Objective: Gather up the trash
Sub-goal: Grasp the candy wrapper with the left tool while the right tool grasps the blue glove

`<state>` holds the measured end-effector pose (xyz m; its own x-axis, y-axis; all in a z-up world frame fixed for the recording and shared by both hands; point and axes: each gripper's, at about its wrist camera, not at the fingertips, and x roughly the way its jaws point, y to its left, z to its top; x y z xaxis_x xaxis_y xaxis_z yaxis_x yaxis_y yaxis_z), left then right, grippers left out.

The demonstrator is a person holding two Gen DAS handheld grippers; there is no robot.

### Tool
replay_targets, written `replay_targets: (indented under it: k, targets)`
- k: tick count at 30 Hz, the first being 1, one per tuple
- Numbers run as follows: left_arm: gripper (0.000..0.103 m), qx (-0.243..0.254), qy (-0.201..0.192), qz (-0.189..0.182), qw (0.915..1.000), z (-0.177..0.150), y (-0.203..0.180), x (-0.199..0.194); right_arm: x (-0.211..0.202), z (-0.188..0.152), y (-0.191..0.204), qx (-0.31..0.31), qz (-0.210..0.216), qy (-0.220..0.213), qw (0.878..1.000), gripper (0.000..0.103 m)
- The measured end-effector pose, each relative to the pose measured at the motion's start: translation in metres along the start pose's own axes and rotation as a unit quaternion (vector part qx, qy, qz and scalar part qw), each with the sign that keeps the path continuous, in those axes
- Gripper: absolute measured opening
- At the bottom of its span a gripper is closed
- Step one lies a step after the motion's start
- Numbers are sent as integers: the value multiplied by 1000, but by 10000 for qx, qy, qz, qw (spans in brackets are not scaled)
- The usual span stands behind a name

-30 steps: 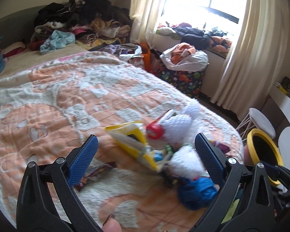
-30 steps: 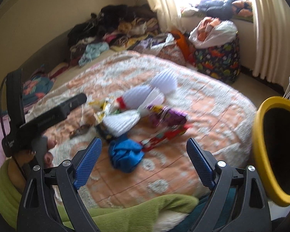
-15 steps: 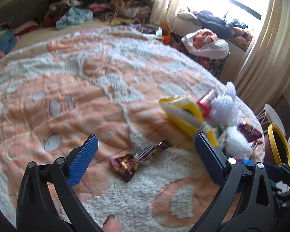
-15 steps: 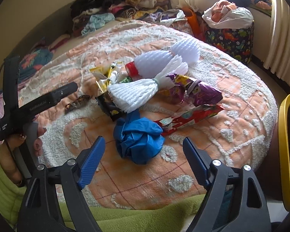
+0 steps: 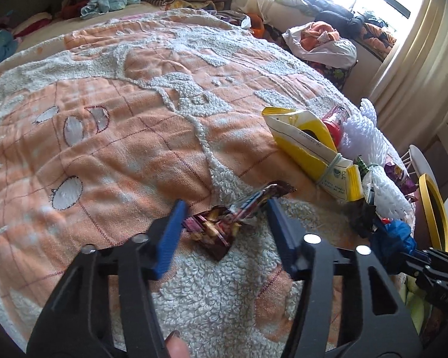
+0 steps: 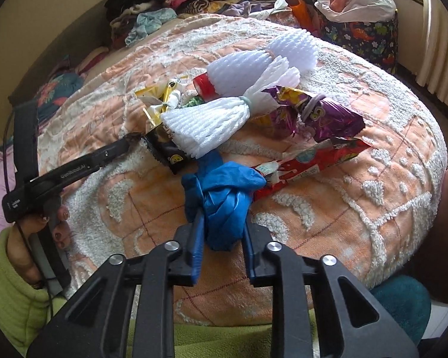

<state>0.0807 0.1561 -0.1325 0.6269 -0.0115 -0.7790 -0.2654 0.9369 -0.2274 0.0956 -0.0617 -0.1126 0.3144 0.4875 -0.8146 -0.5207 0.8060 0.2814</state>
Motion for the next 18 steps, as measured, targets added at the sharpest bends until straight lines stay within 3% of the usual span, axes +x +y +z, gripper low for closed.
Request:
replay_targets:
  k: [7,18]
  targets:
    - [19,388,70,66,9992,-2,-14,-2,-17,-5,-7,143,40,-284,9995,17]
    - [14,713,-246,-244,9969,4,-46,-28,-46,-10,-17,172,88,-751,9970,17]
